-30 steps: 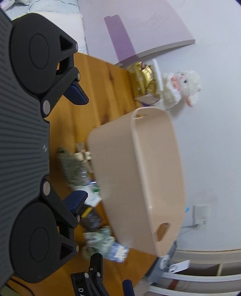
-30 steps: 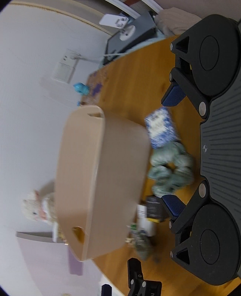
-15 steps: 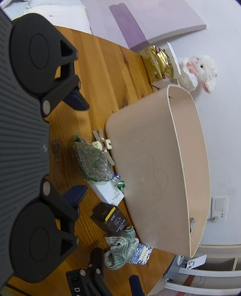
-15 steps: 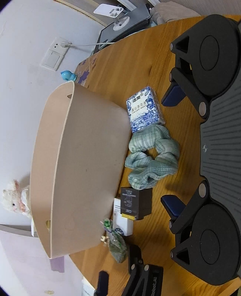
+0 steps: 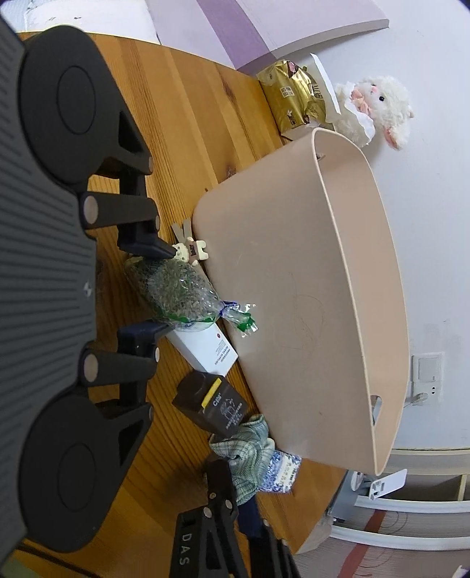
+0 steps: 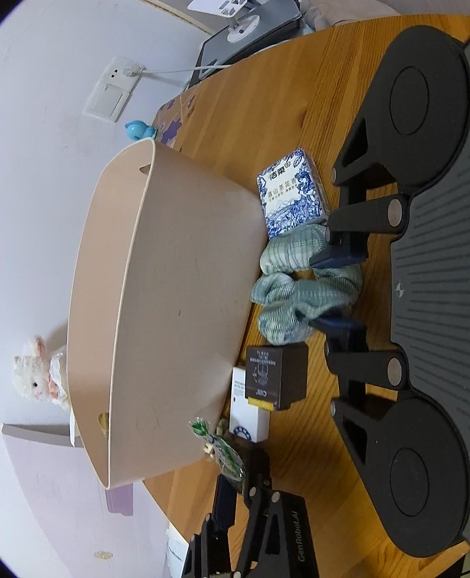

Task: Organize objects
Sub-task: 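Grasp the green snack bag with left tool while right tool grasps the plaid scrunchie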

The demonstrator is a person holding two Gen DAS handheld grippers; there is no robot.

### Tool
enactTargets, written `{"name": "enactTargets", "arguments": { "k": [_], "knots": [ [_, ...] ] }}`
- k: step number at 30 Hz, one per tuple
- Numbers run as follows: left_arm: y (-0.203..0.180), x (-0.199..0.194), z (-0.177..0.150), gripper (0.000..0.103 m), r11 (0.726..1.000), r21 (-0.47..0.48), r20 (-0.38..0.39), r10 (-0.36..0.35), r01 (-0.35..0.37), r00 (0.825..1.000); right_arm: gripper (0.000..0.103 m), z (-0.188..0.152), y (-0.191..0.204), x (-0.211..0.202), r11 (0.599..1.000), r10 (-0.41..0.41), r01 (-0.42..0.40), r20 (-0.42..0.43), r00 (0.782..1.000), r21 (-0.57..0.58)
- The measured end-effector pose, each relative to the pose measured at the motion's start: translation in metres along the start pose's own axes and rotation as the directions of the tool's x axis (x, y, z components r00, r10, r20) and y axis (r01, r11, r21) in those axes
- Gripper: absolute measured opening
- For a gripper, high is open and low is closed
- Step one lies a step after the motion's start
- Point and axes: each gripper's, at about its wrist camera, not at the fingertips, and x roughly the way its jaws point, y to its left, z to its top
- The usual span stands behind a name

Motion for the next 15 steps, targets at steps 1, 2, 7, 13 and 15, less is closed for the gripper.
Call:
{"name": "enactTargets", "arguments": {
  "k": [1,2,7,13,15],
  "knots": [
    [0.000,-0.002,0.000,0.038,1.000,-0.003,0.003,0.000,0.000,1.000,0.016,0.000,0.001,-0.002,1.000,0.003,-0.003,0.001,1.000,0.000],
    [0.000,-0.004,0.000,0.038,1.000,-0.004,0.007,0.000,0.000,1.000,0.016,-0.001,0.003,-0.004,1.000,0.006,-0.006,0.003,1.000,0.002],
    [0.001,-0.020,-0.001,0.038,1.000,-0.014,0.029,0.007,-0.007,1.000,0.014,-0.006,0.001,-0.019,1.000,0.002,-0.002,0.019,1.000,0.018],
    [0.004,-0.046,0.002,0.038,0.999,-0.033,0.076,0.025,-0.022,0.997,0.013,-0.010,-0.003,-0.045,1.000,-0.008,0.006,0.060,0.998,0.029],
    [0.005,-0.056,0.003,0.038,0.999,-0.043,0.092,0.033,-0.029,0.995,0.013,-0.010,-0.004,-0.055,0.999,-0.013,0.010,0.082,0.997,0.034]
  ]
}}
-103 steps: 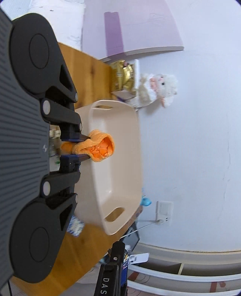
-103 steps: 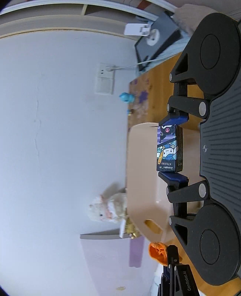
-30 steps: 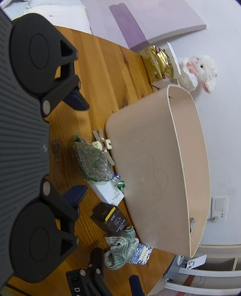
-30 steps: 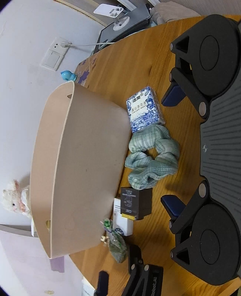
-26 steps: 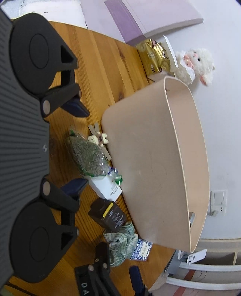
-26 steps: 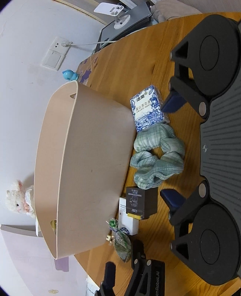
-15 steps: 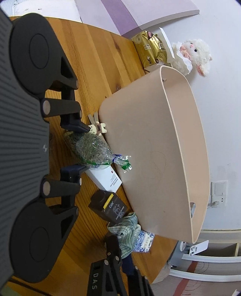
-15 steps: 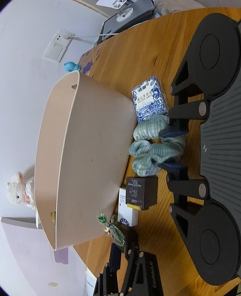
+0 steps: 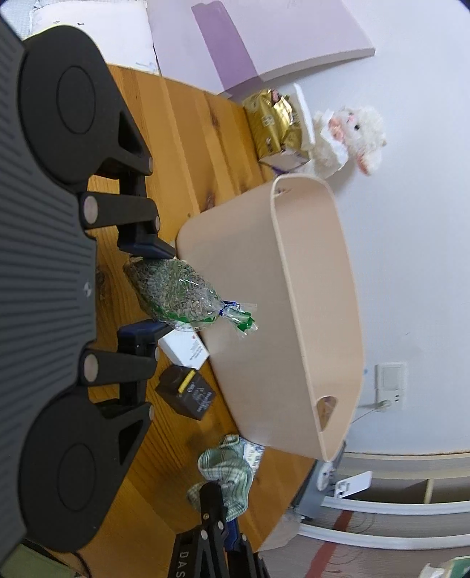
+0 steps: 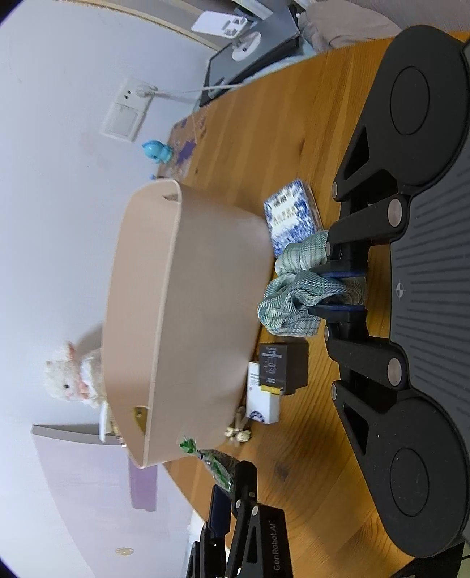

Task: Organize objects
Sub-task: 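Grasp the green snack bag with left tool while right tool grasps the plaid scrunchie, then carry both items over the basket and open both tools to release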

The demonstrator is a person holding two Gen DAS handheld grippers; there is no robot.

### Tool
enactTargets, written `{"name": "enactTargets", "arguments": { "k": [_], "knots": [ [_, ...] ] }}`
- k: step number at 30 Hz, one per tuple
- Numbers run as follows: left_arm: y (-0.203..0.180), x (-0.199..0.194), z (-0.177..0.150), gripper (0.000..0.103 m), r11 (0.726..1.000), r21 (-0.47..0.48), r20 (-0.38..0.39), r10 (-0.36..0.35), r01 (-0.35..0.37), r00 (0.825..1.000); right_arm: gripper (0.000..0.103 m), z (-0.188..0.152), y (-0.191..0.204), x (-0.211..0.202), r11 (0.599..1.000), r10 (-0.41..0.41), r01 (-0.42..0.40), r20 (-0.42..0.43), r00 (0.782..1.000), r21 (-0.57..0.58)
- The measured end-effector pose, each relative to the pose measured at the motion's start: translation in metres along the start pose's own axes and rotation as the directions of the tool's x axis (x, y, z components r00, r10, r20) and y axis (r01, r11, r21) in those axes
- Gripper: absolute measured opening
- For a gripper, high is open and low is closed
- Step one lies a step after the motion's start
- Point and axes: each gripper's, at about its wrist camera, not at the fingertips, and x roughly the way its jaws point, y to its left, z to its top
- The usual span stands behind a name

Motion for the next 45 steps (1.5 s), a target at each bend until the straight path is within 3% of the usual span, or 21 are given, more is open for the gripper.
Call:
{"name": "enactTargets", "arguments": {
  "k": [7,15,25,31,34,39,45],
  "knots": [
    [0.005,-0.035,0.011,0.038,0.999,-0.016,0.077,0.035,-0.034,0.996,0.013,0.010,-0.010,-0.038,1.000,-0.029,0.028,0.096,0.995,0.011],
    [0.020,-0.056,0.041,0.038,0.998,-0.043,0.149,0.051,-0.045,0.988,0.013,0.038,-0.029,-0.070,0.998,-0.048,0.039,0.219,0.975,0.046],
    [0.026,-0.028,0.082,0.038,0.997,-0.049,0.156,0.060,-0.053,0.986,0.013,0.080,-0.039,-0.068,0.994,-0.108,0.106,0.311,0.944,0.026],
    [0.026,0.014,0.094,0.038,0.996,-0.064,0.105,0.067,-0.060,0.992,0.013,0.103,-0.039,-0.038,0.995,-0.097,0.099,0.301,0.949,0.006],
    [0.026,0.034,0.096,0.038,0.992,-0.079,0.086,0.107,-0.100,0.991,0.013,0.109,-0.036,-0.016,0.996,-0.081,0.085,0.277,0.957,-0.002],
    [0.026,0.070,0.092,0.038,0.986,-0.101,0.009,0.133,-0.131,0.991,0.013,0.111,-0.033,0.028,0.998,-0.058,0.059,0.203,0.977,0.001],
    [0.024,0.089,0.092,0.038,0.987,-0.098,-0.020,0.125,-0.127,0.992,0.014,0.099,-0.033,0.066,0.999,-0.032,0.031,0.105,0.994,0.010]
  ]
}}
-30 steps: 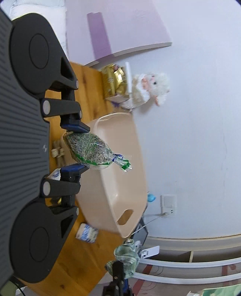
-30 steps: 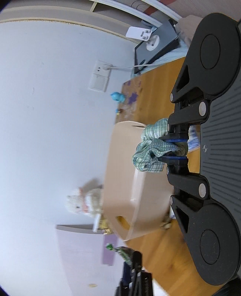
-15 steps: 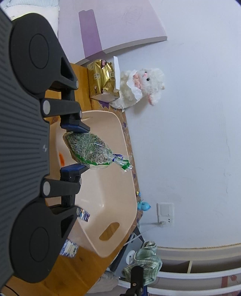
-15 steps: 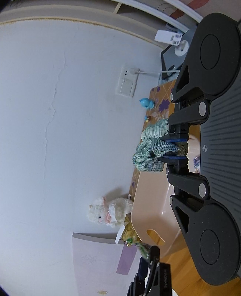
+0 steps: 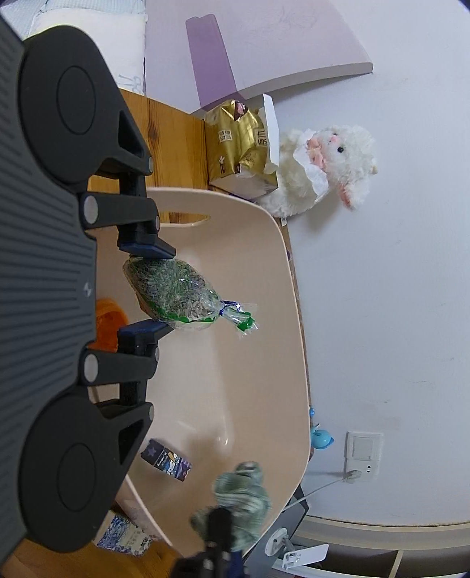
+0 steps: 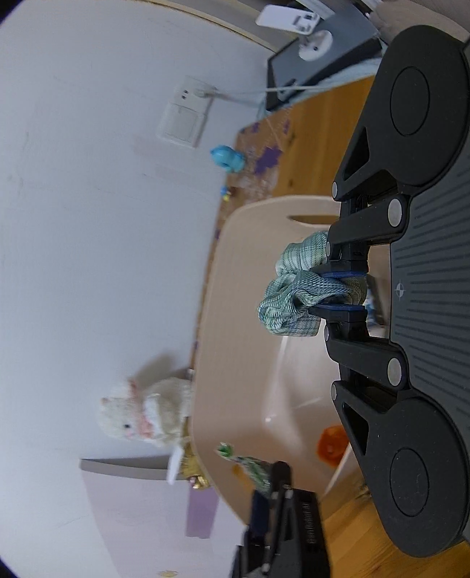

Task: Organize objects
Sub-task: 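Carry both items over the basket and open both tools to release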

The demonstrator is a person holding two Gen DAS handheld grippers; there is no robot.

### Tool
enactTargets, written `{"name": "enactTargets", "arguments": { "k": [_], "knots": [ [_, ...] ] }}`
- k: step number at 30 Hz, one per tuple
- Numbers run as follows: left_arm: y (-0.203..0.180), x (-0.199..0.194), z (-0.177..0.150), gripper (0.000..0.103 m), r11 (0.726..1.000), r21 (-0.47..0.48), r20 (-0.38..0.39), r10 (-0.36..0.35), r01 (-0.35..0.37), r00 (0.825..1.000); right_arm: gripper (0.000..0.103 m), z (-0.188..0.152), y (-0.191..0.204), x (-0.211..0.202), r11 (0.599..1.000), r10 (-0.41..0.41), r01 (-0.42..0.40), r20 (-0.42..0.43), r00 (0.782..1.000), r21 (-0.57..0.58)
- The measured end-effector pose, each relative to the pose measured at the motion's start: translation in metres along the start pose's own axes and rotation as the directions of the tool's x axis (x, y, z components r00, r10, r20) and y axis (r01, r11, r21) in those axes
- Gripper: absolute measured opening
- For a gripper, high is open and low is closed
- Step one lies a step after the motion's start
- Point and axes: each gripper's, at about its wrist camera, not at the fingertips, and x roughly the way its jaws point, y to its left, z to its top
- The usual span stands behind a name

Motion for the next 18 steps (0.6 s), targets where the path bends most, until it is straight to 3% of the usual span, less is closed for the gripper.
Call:
{"name": "enactTargets", "arguments": {
  "k": [2,4,5,6,7,8,9,14,16,18],
  "knots": [
    [-0.002,0.002,0.001,0.039,1.000,0.001,-0.007,0.010,-0.010,1.000,0.018,-0.003,0.000,0.003,1.000,0.011,-0.011,-0.005,1.000,0.000],
    [-0.003,0.001,0.000,0.040,1.000,-0.004,-0.007,0.009,-0.009,1.000,0.038,-0.004,-0.001,0.003,1.000,0.014,-0.014,-0.007,1.000,0.003],
    [-0.002,-0.002,0.000,0.045,1.000,-0.008,-0.005,0.004,-0.004,1.000,0.043,-0.004,-0.001,0.001,1.000,0.016,-0.016,0.001,1.000,0.003],
    [-0.003,-0.005,-0.001,0.050,1.000,-0.012,-0.001,0.002,-0.002,1.000,0.055,-0.005,-0.001,-0.002,1.000,0.010,-0.010,0.007,1.000,0.001],
    [-0.002,-0.008,-0.001,0.065,1.000,-0.016,0.005,0.004,-0.004,1.000,0.062,-0.004,0.000,-0.006,1.000,0.004,-0.004,0.016,1.000,-0.001],
    [-0.001,-0.012,-0.001,0.080,1.000,-0.022,0.014,0.007,-0.006,1.000,0.063,-0.004,0.000,-0.010,1.000,0.000,0.000,0.027,1.000,-0.001],
    [0.000,-0.017,-0.002,0.085,1.000,-0.028,0.023,0.006,-0.006,1.000,0.064,-0.004,0.000,-0.014,1.000,-0.002,0.002,0.035,0.999,-0.001],
    [-0.001,-0.046,-0.004,0.095,0.999,-0.030,0.063,0.015,-0.013,0.998,0.085,-0.005,-0.001,-0.039,1.000,-0.025,0.025,0.080,0.996,0.002],
    [-0.002,-0.058,-0.007,0.096,0.999,-0.029,0.079,0.036,-0.034,0.996,0.100,-0.007,-0.002,-0.050,0.999,-0.038,0.038,0.096,0.995,0.007],
    [-0.001,-0.069,-0.010,0.098,0.999,-0.037,0.086,0.037,-0.034,0.996,0.103,-0.011,-0.003,-0.060,0.999,-0.044,0.043,0.109,0.993,0.010]
  ]
}}
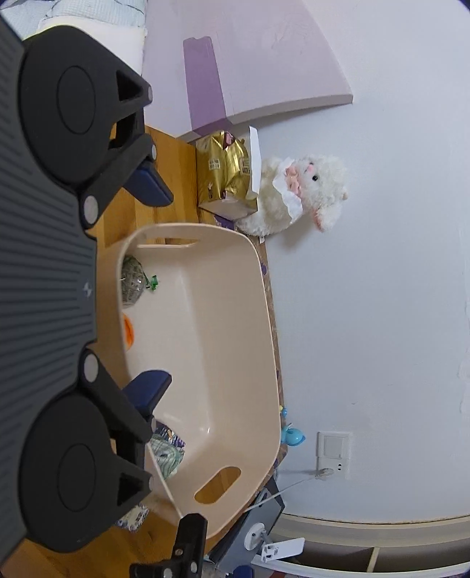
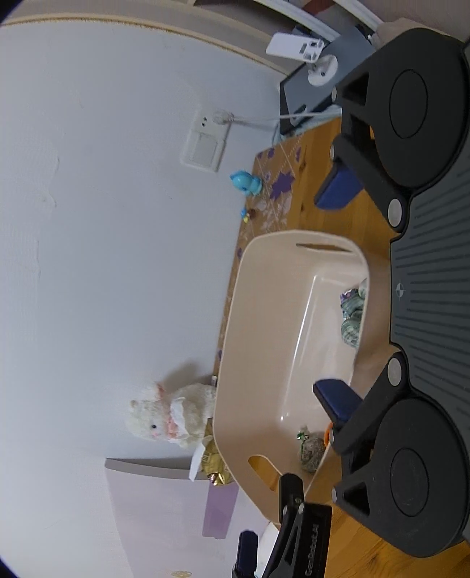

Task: Organize objects
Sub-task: 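Carry both items over the basket and open both tools to release, then grasp the wooden figure with left tool while right tool grasps the blue-white box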

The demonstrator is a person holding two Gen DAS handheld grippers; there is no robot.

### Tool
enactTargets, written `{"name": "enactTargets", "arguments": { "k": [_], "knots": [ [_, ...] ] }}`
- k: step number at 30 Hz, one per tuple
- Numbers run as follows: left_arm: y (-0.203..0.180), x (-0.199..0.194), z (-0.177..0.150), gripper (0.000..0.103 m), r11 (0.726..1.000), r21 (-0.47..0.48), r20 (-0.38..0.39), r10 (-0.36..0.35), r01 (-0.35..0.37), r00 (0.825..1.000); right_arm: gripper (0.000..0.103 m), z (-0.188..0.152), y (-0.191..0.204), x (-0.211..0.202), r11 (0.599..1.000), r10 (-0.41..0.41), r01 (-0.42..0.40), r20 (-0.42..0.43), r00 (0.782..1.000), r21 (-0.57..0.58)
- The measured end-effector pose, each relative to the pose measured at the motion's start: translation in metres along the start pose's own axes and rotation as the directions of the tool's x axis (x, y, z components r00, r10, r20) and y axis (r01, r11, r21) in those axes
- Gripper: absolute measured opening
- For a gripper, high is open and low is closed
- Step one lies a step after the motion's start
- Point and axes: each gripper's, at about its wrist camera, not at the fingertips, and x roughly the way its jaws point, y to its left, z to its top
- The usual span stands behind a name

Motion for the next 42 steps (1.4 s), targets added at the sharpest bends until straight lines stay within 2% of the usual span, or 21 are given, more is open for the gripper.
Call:
{"name": "enactTargets", "arguments": {
  "k": [5,9,14,18,26,38,42],
  "knots": [
    [0.003,-0.022,-0.008,0.099,1.000,-0.001,0.013,0.020,-0.020,1.000,0.103,-0.012,-0.006,-0.014,1.000,-0.018,0.018,-0.027,0.999,0.004],
    [0.007,-0.025,-0.018,0.100,0.999,-0.007,-0.011,0.032,-0.032,0.999,0.103,-0.026,-0.012,-0.017,1.000,-0.029,0.030,-0.070,0.997,0.009],
    [0.011,-0.012,-0.038,0.100,0.998,-0.023,-0.074,0.048,-0.050,0.996,0.103,-0.047,-0.017,-0.006,0.997,-0.070,0.066,-0.152,0.986,-0.034],
    [0.012,0.004,-0.054,0.100,0.998,-0.037,-0.131,0.046,-0.052,0.990,0.103,-0.062,-0.027,0.008,0.997,-0.075,0.073,-0.207,0.975,-0.014],
    [0.015,0.039,-0.071,0.100,0.993,-0.116,-0.206,-0.014,-0.010,0.978,0.103,-0.087,-0.039,0.037,0.997,-0.063,0.070,-0.301,0.952,0.013],
    [0.012,0.070,-0.081,0.100,0.982,-0.188,-0.248,-0.057,0.010,0.967,0.103,-0.098,-0.038,0.075,0.999,-0.008,0.018,-0.339,0.941,0.027],
    [0.015,0.077,-0.081,0.100,0.977,-0.214,-0.247,-0.069,0.015,0.966,0.103,-0.099,-0.041,0.085,0.999,0.026,-0.013,-0.322,0.946,0.041]
  ]
}}
